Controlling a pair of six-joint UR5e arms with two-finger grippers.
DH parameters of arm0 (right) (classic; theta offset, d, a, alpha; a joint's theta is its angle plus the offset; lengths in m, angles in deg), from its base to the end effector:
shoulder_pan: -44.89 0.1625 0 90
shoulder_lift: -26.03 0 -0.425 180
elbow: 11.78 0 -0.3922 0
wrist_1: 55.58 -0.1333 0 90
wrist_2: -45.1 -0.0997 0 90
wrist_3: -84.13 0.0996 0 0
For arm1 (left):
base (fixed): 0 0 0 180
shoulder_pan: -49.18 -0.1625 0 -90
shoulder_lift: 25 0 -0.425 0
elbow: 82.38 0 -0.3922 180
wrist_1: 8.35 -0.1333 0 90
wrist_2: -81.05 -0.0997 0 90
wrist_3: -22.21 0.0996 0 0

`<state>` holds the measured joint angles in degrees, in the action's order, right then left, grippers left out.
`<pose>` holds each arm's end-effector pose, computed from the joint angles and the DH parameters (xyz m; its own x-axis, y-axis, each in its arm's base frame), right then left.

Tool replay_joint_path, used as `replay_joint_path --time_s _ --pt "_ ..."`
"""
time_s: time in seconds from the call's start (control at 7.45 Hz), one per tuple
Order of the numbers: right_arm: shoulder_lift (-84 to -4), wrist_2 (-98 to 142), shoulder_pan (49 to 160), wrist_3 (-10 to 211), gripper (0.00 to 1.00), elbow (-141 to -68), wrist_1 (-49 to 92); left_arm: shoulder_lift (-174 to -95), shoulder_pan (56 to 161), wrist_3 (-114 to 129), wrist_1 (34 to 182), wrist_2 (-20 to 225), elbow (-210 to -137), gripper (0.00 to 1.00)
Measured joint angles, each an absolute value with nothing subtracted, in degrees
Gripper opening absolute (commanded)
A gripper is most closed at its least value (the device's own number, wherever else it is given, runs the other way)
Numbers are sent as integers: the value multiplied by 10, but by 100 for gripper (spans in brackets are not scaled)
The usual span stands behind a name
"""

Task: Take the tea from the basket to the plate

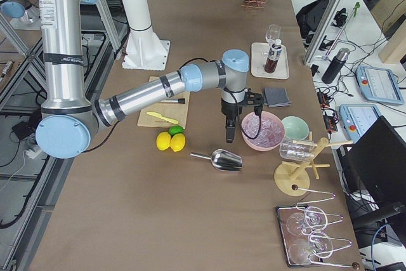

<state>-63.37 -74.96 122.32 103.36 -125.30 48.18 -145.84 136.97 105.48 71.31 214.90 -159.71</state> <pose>-0.0222 -0.4827 0.4941 0.8496 0.0554 0.5245 -0.0696 0.9975 0.0075 -0.0373 -0.7010 0.4627 0.0461 0.9974 0.0549 -0.7165 -0.0053 0.6976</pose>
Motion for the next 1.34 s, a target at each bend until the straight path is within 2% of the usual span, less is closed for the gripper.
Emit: replay_joint_path --time_s 0.13,0.4,0.67,0.94,1.21,1.34 --pt "-630 -761 1288 933 100 -1254 528 -1458 1370 1054 712 2149 -1601 97" --pt "-634 -820 1375 796 100 -1249 577 -1457 1370 1041 710 2149 -1609 98" --pt "-643 -865 1398 722 100 -1222 573 -1454 1371 1028 708 2149 -1621 98" --pt "-646 -894 1401 699 100 -1165 511 -1452 1374 1023 677 2152 -1644 98" --pt "-644 -902 1387 707 100 -1139 484 -1434 1388 972 619 2154 -1700 98" --pt "-644 -900 1374 727 100 -1135 480 -1396 1393 900 607 2155 -1744 98"
